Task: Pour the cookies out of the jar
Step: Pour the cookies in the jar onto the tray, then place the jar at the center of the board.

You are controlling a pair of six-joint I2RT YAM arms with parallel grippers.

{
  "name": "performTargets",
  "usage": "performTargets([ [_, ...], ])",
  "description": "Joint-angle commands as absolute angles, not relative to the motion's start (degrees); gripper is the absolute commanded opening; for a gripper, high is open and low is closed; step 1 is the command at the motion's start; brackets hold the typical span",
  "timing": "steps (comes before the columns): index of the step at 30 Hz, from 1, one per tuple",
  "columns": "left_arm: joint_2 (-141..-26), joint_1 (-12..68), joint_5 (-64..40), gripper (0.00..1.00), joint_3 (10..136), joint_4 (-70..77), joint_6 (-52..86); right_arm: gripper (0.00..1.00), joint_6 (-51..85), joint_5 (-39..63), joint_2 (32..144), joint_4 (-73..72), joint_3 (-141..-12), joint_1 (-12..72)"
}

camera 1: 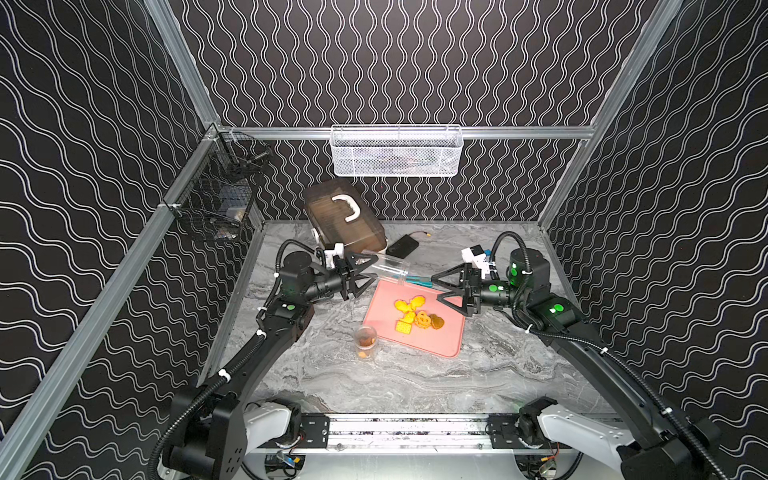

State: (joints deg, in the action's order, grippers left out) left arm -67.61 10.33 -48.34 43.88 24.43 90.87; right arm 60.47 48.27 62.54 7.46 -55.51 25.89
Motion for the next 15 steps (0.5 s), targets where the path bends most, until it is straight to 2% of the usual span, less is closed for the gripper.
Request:
performTargets([
  [1,-66.98,10.46,-46.51,0.67,43.79,29.77,94.55,1.0,62.35,46.21,65.07,-0.51,-56.27,28.6],
  [15,-65.83,10.96,-44.4,0.67,44.74,31.55,97.14,0.98,63.35,42.01,71.68,-7.5,-59.28,31.82],
])
